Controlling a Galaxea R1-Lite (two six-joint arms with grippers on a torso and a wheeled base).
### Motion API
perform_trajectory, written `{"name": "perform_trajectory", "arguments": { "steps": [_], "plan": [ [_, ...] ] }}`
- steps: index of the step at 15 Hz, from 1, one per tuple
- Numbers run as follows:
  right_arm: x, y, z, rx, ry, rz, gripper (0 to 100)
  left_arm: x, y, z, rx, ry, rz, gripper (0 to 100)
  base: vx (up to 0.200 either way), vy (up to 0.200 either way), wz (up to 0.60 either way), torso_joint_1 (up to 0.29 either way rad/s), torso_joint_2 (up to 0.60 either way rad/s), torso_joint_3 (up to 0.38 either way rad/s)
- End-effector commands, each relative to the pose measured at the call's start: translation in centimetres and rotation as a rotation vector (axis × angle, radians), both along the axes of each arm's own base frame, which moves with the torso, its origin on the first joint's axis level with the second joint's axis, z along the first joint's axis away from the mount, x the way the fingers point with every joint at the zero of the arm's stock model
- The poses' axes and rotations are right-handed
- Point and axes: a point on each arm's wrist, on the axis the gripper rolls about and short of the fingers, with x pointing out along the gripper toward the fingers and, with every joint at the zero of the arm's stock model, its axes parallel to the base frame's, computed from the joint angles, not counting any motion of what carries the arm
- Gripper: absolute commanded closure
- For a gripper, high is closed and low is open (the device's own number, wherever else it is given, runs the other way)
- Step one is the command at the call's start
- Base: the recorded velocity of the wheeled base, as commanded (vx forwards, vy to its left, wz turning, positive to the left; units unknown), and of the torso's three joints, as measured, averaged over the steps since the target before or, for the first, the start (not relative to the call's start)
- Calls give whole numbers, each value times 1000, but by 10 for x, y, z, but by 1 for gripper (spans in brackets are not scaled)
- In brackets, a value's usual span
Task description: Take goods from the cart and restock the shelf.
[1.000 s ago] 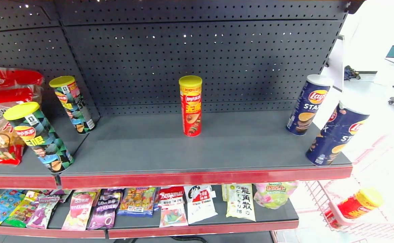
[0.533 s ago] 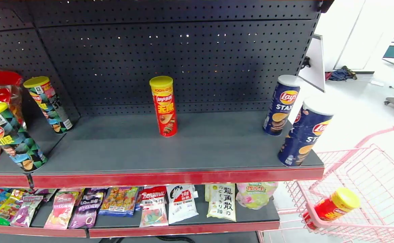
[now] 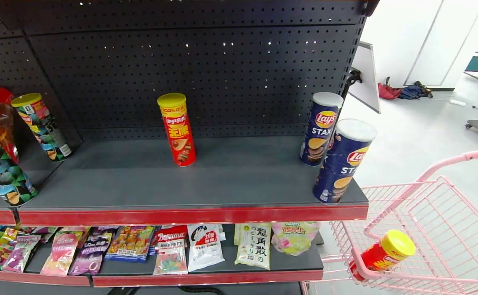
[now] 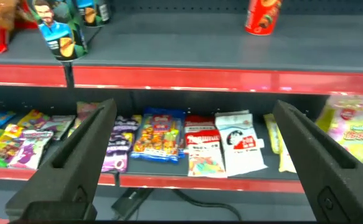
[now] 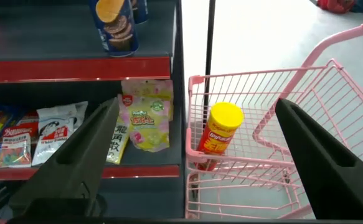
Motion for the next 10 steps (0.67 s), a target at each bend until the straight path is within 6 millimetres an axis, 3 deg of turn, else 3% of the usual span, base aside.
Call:
{"name": "perform_trajectory", "arguments": {
  "steps": [1,4,10],
  "plan": [
    [0,0,0,0,1,1,0,0,0,0,-1,-1,1,0,0,0,0,0,0,0],
    [0,0,0,0,1,7,0,0,0,0,-1,-1,1,0,0,0,0,0,0,0],
    [0,0,0,0,1,7,0,0,0,0,-1,-2,1,0,0,0,-600,0,3,2]
  ]
}}
